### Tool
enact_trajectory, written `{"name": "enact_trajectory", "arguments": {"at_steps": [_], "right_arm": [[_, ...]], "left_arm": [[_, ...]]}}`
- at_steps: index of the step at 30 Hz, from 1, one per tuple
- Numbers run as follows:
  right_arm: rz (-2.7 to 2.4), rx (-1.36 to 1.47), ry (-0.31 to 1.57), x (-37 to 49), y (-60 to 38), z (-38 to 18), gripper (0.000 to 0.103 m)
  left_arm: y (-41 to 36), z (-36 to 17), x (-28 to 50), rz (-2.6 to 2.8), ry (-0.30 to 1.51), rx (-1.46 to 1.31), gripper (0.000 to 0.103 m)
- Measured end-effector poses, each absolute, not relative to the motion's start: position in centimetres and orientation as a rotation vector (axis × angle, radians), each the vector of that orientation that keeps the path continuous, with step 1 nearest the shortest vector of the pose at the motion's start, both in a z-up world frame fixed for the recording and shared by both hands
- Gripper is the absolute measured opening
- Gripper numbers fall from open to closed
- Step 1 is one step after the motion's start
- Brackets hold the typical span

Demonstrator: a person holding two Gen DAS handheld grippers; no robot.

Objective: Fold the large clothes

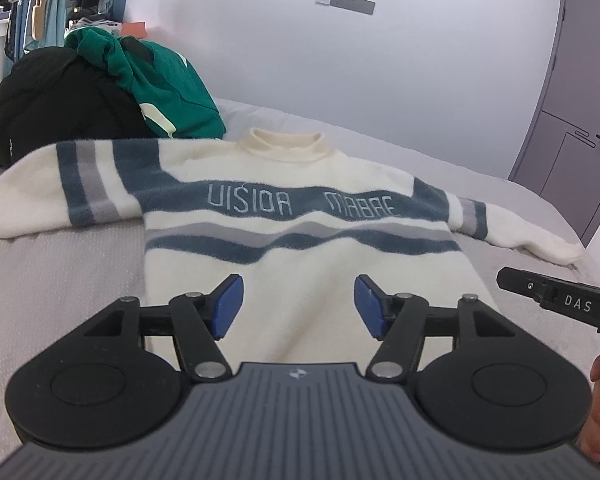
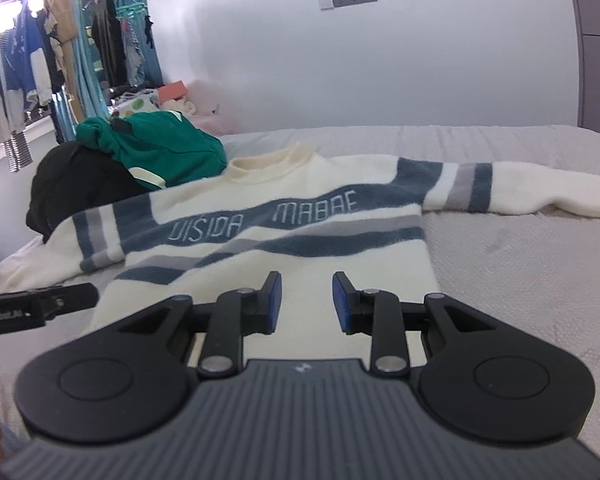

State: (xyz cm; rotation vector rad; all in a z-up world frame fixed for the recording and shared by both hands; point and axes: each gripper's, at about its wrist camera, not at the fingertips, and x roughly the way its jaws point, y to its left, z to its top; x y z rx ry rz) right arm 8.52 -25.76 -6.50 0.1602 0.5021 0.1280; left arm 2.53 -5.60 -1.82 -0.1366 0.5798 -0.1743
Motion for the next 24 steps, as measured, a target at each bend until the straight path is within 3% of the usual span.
{"name": "enact_trajectory", "arguments": {"at_steps": [7,9,13,16,24], "right_arm": [[0.077,0.144,0.535,9.2,-25.7,-7.0,0.032],[0.059,0.145,0.546,9.4,-25.8,-7.1,0.042],[0.036,0.151,0.555,9.6,-26.0,-7.2,0.058],[0.021,0.165,0.558,9.9,-26.4,-7.4,0.087],[0.005,0.243,0.603,10.6,-27.8,-7.9,0.087]], "left_arm": [[-5.2,-2.5,3.1,-0.145,0.616,-0.149,0.081],[-5.0,-2.9,3.5,-0.141,0.634,-0.155,0.09],[-4.8,-3.5,4.2,-0.114,0.671,-0.157,0.096],[-4.5,-3.9,4.6,-0.1,0.7,-0.166,0.097],[-4.9,-4.7,5.2,-0.056,0.733,-0.127,0.1]]}}
